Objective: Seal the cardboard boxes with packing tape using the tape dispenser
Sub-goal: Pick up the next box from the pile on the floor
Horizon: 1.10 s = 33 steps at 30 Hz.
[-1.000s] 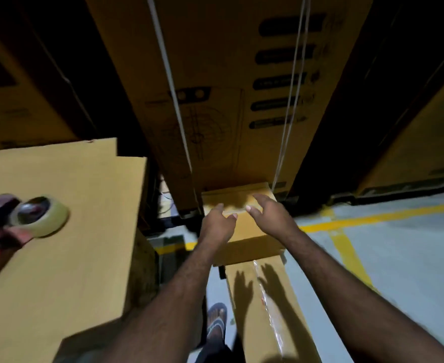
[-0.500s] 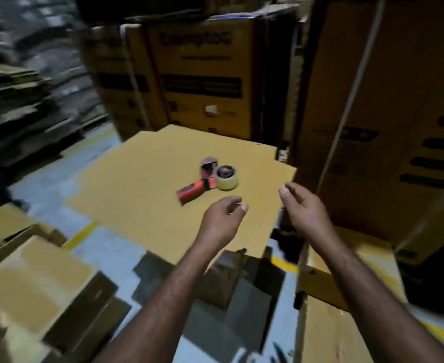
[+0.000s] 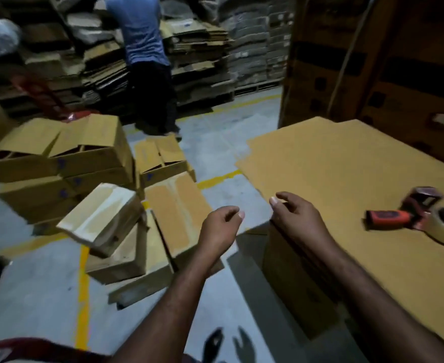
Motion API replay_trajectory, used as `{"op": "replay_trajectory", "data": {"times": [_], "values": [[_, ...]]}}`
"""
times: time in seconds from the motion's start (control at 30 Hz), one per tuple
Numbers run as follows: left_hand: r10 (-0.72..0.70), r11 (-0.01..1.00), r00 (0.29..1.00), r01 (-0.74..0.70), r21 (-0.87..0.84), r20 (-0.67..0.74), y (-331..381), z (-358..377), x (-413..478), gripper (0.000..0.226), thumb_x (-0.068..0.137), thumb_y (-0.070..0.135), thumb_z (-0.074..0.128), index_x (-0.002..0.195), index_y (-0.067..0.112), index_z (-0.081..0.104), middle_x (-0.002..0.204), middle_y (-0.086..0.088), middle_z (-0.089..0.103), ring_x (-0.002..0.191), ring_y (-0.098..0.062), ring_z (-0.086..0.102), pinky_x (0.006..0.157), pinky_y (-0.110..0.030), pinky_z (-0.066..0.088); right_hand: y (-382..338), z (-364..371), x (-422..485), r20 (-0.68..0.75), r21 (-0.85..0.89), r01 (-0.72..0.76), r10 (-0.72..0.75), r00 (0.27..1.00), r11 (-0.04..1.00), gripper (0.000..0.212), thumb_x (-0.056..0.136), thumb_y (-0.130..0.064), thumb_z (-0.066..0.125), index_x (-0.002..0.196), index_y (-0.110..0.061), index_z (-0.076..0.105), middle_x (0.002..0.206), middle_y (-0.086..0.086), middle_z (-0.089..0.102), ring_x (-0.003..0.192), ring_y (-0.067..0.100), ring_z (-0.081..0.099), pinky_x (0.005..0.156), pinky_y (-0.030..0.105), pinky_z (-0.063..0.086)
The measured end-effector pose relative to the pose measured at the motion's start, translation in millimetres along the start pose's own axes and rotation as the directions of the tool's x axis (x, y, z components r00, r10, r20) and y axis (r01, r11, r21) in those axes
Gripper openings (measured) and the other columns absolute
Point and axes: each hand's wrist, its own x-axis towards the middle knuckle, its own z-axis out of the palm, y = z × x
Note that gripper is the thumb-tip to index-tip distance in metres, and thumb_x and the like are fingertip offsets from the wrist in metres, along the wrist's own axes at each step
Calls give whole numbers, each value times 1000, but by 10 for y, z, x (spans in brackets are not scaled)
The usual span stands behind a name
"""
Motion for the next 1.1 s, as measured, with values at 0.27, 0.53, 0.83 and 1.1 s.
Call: {"op": "replay_trajectory", "data": {"times": [0.27,0.53,0.83,1.1], "values": [[-217,976,954,209,-64,-208,-789,-1144,668,33,97,40,64,123,20,72,120,4,72,106,-19,69,100,-44,53,-471,1576,799,290,-80,43,-18,957,996,49,96,-51,57,134,-20,61,116,6,71,103,21,66,91,34,51],[-382,924,868,360,-128,-316,-1337,-1449,1414,20,97,35,63,105,21,76,94,7,73,94,-21,70,81,-38,54,-278,2507,1733,451,-209,37,63,890,977,58,98,-53,53,141,-14,55,136,7,62,122,23,58,94,29,41],[-553,825,747,553,-117,-370,-1792,-1575,2267,32,98,30,63,70,17,58,64,-1,52,63,-17,49,61,-27,37,215,3188,2865,514,-339,-52,232,826,939,64,98,-52,53,145,-8,49,147,11,53,132,30,50,105,35,40],[-713,685,658,728,-39,-240,-2621,-1419,3077,42,98,32,62,102,-10,63,110,-34,61,104,-44,59,83,-40,46,886,3787,3486,441,-485,-212,447,778,849,65,97,-48,57,143,-2,48,144,18,53,132,35,50,104,36,41]]}}
